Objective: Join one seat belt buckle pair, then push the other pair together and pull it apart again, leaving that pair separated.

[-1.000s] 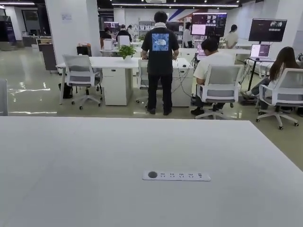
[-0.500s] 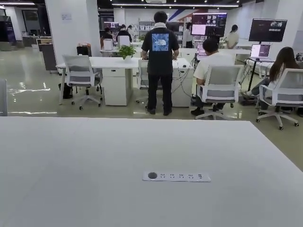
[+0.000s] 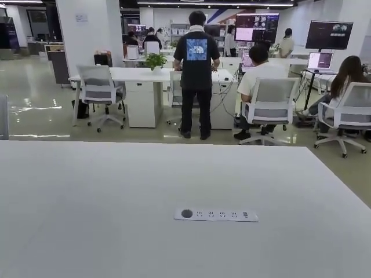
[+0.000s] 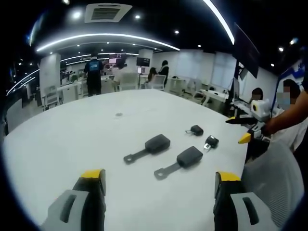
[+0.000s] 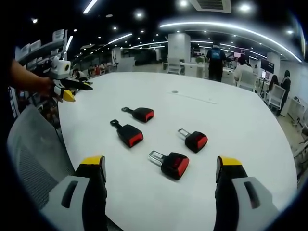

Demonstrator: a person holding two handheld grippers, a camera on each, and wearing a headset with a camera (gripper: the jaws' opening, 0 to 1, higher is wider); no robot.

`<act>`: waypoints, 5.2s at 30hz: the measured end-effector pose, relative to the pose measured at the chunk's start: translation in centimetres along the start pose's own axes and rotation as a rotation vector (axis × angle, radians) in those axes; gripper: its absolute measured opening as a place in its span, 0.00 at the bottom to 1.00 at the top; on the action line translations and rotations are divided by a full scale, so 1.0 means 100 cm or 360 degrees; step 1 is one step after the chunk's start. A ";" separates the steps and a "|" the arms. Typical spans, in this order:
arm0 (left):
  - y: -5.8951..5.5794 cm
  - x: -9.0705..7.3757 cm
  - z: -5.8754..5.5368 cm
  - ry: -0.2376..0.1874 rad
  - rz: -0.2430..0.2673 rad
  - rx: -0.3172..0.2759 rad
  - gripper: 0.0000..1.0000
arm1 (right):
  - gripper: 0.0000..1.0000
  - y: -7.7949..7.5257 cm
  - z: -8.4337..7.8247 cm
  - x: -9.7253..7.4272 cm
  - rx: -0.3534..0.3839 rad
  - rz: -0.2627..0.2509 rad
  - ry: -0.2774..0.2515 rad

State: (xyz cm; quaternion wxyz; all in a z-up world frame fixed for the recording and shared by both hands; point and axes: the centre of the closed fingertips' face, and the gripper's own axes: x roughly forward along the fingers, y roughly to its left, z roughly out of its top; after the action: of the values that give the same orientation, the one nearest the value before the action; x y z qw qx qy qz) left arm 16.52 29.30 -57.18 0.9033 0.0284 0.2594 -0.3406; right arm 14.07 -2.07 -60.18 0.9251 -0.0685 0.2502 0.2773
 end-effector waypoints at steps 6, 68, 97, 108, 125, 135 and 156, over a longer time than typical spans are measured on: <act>-0.003 0.003 0.001 0.0010 -0.0015 0.0016 0.96 | 0.95 -0.001 -0.002 0.001 -0.0007 0.0014 0.0015; -0.033 0.080 -0.006 0.0200 -0.0408 0.0340 0.78 | 0.84 -0.008 -0.025 0.047 -0.0201 0.0373 0.0287; -0.058 0.131 -0.018 0.0330 -0.0652 0.0527 0.69 | 0.71 -0.018 -0.045 0.072 -0.0347 0.0667 0.0445; -0.067 0.153 -0.032 0.0414 -0.0791 0.0695 0.65 | 0.63 -0.021 -0.051 0.077 -0.0431 0.0778 0.0512; -0.080 0.172 -0.047 0.0501 -0.0942 0.0885 0.46 | 0.50 -0.025 -0.054 0.076 -0.0525 0.0866 0.0546; -0.082 0.167 -0.046 0.0527 -0.0966 0.0966 0.35 | 0.36 -0.024 -0.058 0.076 -0.0620 0.0855 0.0565; -0.079 0.173 -0.047 0.0574 -0.0912 0.0925 0.33 | 0.34 -0.009 -0.053 0.092 -0.0561 0.0786 0.0572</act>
State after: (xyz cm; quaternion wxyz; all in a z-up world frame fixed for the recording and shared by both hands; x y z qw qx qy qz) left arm 20.36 13.94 -68.70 0.6671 0.2672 0.3037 -0.6255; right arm 18.96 0.15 -69.35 0.7453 -0.2124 0.3662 0.5152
